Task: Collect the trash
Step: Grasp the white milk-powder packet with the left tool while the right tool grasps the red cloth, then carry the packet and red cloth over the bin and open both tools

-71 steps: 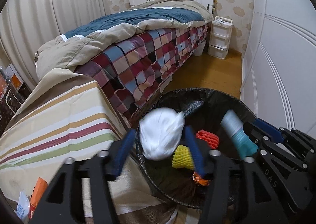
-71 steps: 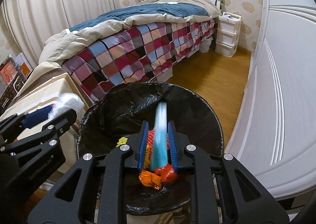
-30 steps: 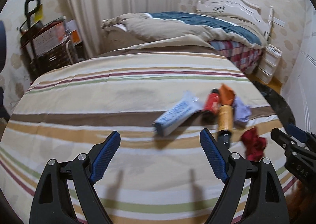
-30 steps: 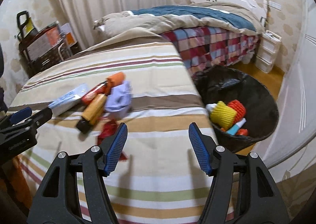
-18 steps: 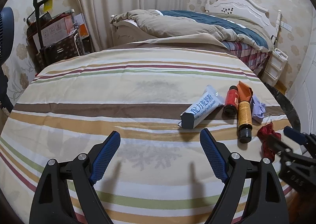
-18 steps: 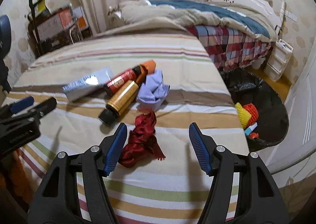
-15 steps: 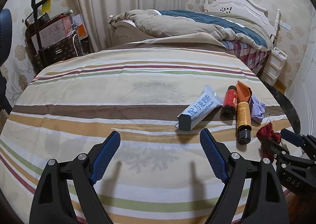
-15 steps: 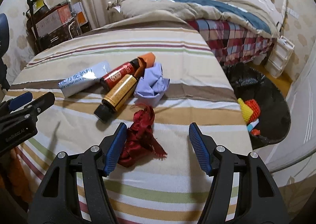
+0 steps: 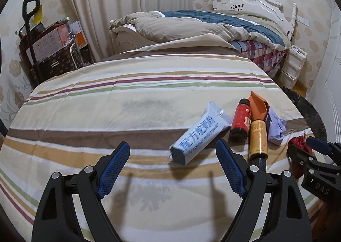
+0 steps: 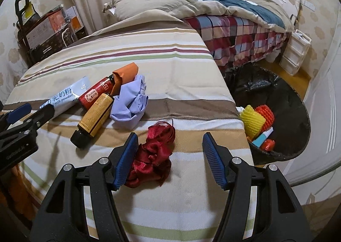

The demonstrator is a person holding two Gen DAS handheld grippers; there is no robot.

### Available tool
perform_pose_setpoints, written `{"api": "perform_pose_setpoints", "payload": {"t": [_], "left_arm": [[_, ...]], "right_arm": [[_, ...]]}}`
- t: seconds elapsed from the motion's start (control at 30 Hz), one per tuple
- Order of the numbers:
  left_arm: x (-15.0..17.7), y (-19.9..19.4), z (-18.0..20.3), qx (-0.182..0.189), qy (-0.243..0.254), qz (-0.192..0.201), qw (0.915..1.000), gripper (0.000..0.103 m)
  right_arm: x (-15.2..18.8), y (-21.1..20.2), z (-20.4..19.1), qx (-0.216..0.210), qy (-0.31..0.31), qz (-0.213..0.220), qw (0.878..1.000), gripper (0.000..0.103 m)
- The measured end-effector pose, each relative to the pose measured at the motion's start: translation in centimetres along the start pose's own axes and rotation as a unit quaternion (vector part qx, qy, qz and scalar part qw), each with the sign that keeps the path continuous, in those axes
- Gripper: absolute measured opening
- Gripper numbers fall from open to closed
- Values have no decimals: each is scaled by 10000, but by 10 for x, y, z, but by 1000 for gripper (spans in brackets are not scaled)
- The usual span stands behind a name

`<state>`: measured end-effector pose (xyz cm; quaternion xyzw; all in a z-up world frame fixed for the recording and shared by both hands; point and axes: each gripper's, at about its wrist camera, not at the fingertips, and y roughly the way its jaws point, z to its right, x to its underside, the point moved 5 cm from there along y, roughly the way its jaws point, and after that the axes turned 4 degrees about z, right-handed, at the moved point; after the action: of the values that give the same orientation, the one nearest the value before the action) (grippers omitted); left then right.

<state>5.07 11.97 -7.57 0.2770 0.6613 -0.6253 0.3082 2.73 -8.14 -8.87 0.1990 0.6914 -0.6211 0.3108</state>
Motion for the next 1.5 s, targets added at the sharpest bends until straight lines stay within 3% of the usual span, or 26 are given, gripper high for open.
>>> {"api": "perform_pose_setpoints", "payload": {"t": [0.4, 0.43, 0.57, 0.77, 1.0, 1.27, 1.5], "left_arm": [[-6, 21, 11, 173, 291, -264, 9991, 82], [-5, 21, 11, 215, 294, -284, 9989, 79], [1, 27, 15, 442, 313, -510, 9972, 46], [5, 21, 17, 536, 368, -507, 9966, 34], [14, 11, 9, 478, 277, -494, 9973, 32], [20, 2, 3, 398, 109, -440, 9982, 30], [20, -3, -1, 469, -82, -329, 9983, 27]], "right_arm": [[3, -4, -4, -52, -36, 24, 10000, 61], [4, -4, -4, -54, -26, 26, 10000, 61], [5, -5, -4, -59, -17, 28, 10000, 61], [5, -5, -5, -57, -12, 37, 10000, 61], [8, -6, -5, -55, -46, 28, 10000, 61], [11, -10, -10, -1, -153, 49, 9999, 36], [12, -13, -6, -62, -38, 104, 9999, 28]]}}
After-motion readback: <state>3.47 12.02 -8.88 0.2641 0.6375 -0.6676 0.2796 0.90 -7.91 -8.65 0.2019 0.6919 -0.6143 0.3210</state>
